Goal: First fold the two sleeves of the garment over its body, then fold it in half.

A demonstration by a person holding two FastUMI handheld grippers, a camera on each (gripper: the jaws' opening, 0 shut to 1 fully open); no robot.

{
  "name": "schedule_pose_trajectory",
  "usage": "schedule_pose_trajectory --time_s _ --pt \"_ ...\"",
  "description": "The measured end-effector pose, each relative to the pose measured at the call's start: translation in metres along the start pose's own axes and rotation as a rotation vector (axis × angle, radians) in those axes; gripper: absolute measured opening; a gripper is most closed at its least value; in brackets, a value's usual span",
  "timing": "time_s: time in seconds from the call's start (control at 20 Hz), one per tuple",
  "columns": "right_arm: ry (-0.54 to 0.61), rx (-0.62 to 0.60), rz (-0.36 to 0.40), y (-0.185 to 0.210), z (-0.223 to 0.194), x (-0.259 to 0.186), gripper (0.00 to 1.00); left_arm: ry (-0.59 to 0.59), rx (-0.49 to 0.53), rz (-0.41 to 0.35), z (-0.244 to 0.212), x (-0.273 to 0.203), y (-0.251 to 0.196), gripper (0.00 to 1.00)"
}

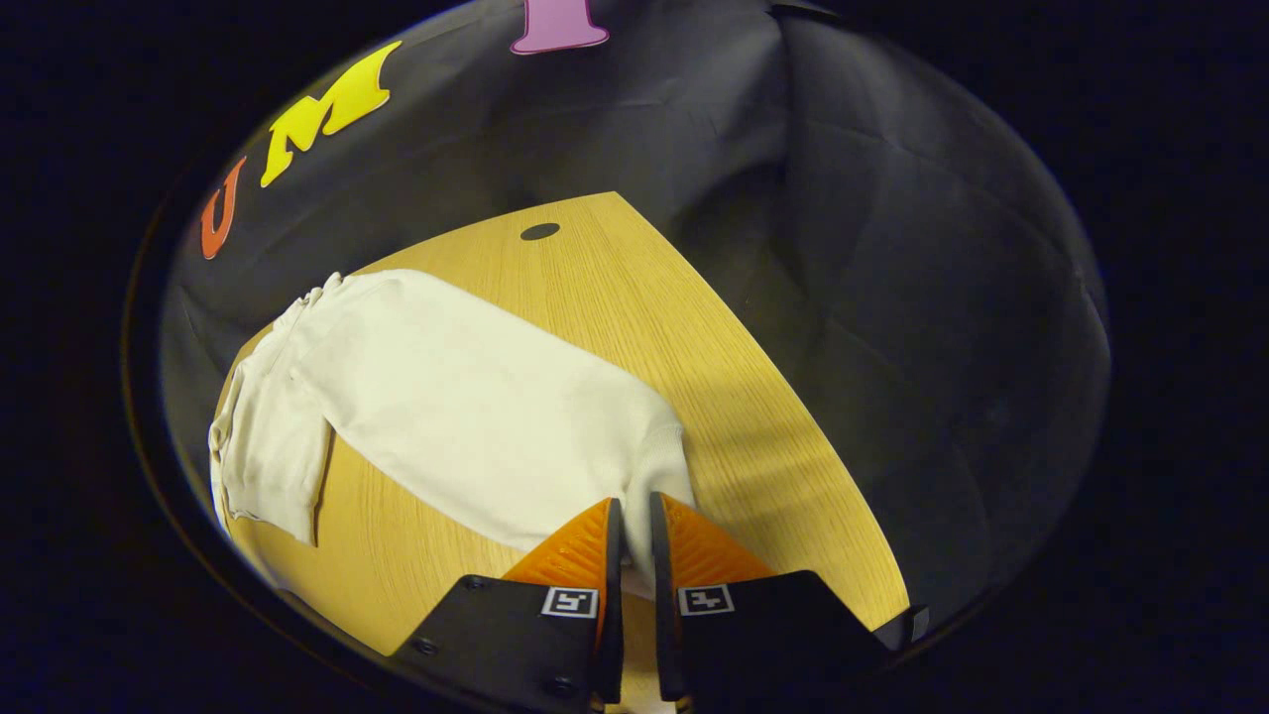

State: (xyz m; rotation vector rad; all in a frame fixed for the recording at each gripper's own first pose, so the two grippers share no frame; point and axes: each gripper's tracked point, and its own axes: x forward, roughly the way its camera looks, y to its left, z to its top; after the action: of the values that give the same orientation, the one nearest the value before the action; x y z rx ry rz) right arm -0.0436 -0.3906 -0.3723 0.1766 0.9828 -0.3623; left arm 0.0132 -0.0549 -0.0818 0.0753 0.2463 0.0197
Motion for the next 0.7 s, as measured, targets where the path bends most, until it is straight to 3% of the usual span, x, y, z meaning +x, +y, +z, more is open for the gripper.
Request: schedule_pose_trajectory --time_s 0.05,0.1,0.35,0.7 --pt "-0.005 0.005 0.001 -0.001 0.000 0.003 0.15 0.002 -0.004 0.004 0.001 0.000 0.002 0.99" --pt "0.008 0.020 -0.001 0.000 0.002 -0.003 0.02 0.002 -0.007 0.008 0.000 0.000 0.004 0.99" --pt "-0.053 0.047 -0.003 0.003 0.026 -0.021 0.03 -0.006 -0.010 0.031 -0.003 -0.003 0.021 0.99" --pt "-0.228 -0.003 0.060 0.042 0.117 -0.084 0.03 -0.024 -0.029 0.067 -0.007 -0.009 0.048 0.99"
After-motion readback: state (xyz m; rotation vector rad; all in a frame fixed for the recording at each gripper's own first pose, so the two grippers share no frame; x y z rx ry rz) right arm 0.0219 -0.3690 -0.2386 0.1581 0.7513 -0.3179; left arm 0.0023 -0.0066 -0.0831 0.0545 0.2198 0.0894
